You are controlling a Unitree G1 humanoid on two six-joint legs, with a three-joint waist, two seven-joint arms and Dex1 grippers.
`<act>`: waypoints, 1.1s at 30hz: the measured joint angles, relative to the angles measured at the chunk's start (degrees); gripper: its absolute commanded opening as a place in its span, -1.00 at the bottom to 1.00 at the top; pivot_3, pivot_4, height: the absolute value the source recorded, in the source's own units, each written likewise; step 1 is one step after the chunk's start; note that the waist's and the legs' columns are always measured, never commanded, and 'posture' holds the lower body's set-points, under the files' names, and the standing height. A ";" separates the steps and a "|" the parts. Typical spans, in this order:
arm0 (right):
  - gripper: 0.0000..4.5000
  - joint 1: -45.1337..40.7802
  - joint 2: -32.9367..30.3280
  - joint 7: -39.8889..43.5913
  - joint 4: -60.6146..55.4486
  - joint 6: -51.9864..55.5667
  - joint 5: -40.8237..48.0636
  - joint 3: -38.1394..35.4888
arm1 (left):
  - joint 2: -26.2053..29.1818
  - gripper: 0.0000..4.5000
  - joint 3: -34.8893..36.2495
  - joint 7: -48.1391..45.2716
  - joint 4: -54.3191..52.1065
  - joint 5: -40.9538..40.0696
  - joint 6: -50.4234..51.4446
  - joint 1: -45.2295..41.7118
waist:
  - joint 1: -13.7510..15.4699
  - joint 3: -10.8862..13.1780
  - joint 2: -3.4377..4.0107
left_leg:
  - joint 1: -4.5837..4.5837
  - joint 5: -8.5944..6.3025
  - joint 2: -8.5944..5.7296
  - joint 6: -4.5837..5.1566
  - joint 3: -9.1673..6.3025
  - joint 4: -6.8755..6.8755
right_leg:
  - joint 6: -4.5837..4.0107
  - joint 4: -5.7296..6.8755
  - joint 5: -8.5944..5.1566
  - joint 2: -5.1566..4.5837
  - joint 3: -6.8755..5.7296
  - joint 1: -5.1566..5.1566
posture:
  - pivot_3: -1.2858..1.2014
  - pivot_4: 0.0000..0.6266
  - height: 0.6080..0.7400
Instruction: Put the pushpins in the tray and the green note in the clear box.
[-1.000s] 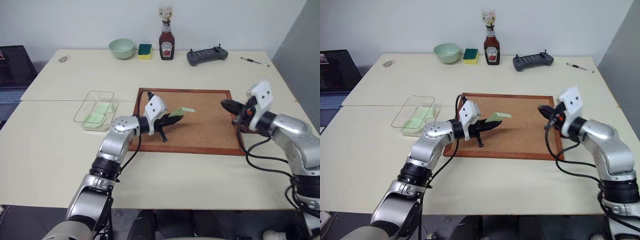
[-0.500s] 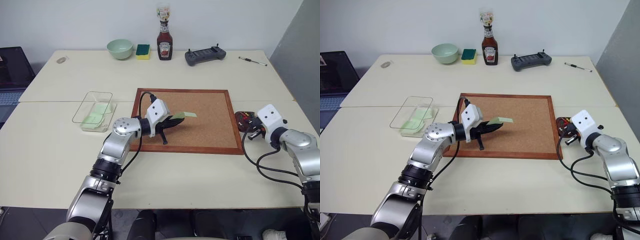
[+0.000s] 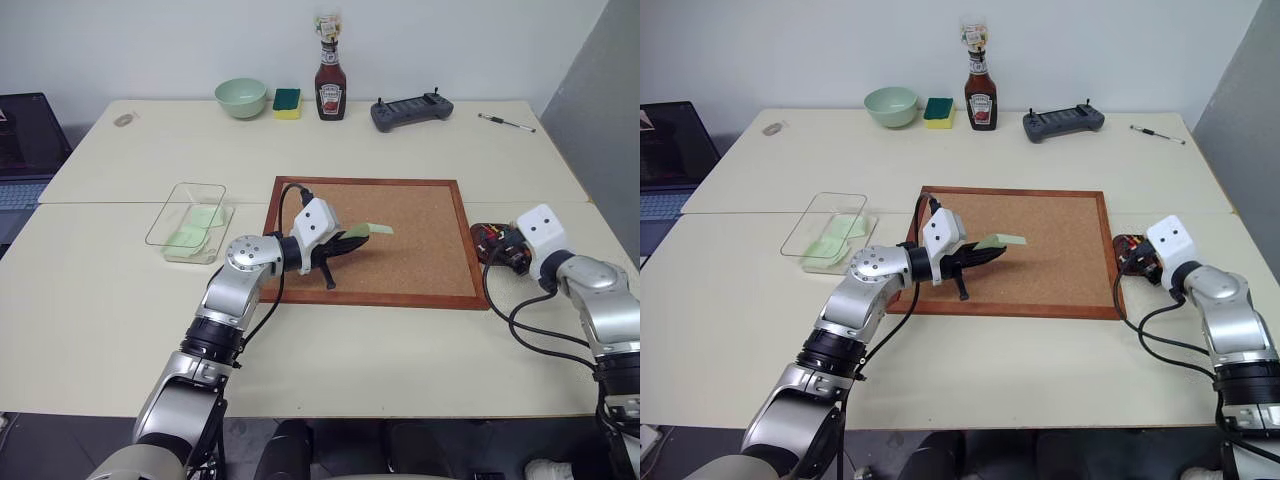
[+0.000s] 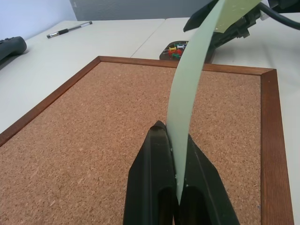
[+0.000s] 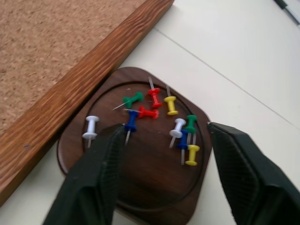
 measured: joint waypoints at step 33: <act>0.98 -20.88 19.43 25.16 -15.73 8.00 25.03 15.97 | 22.63 -1.00 22.16 20.94 -17.51 1.31 29.74 5.61 | -0.88 0.02 -0.07 | 0.00 0.01 0.03 -0.02 -0.25 -0.02 | 0.01 0.02 0.01 0.06 -0.12 -0.02 | 0.03 -0.52 1.00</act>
